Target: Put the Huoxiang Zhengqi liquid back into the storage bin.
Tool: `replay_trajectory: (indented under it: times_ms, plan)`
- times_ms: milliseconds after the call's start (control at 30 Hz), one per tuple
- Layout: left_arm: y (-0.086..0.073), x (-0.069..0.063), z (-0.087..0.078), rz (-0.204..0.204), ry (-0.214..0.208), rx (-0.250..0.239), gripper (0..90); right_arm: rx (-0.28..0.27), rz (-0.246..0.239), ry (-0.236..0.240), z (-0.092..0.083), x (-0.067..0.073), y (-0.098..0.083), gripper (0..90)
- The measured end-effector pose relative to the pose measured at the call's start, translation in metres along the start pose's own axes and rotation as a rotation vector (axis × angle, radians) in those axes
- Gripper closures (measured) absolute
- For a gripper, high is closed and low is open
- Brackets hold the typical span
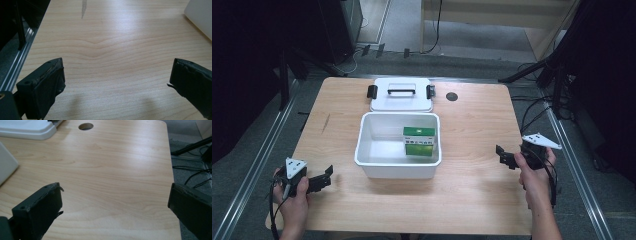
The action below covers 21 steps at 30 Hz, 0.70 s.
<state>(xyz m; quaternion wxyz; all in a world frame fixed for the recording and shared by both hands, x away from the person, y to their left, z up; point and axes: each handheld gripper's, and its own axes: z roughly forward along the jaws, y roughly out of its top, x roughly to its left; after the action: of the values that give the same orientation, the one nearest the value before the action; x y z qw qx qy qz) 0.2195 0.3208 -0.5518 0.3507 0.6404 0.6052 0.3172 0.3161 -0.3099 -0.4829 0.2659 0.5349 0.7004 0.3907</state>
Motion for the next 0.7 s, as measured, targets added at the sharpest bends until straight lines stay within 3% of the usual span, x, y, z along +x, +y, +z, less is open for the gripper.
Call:
replay_trajectory:
  times_ms: [333, 533, 700]
  plan:
    - [0.0, 0.0, 0.0, 0.0, -0.001, 0.001, 0.6, -0.016, 0.061, -0.012, -0.01, -0.015, -0.042, 0.0]
    - [0.0, 0.0, 0.0, 0.0, -0.003, 0.0, 0.6, -0.015, 0.063, 0.004, -0.016, -0.019, -0.06, 0.0]
    - [0.0, 0.0, 0.0, -0.001, -0.005, -0.004, 0.6, -0.018, 0.074, -0.011, -0.023, -0.02, -0.075, 0.0]
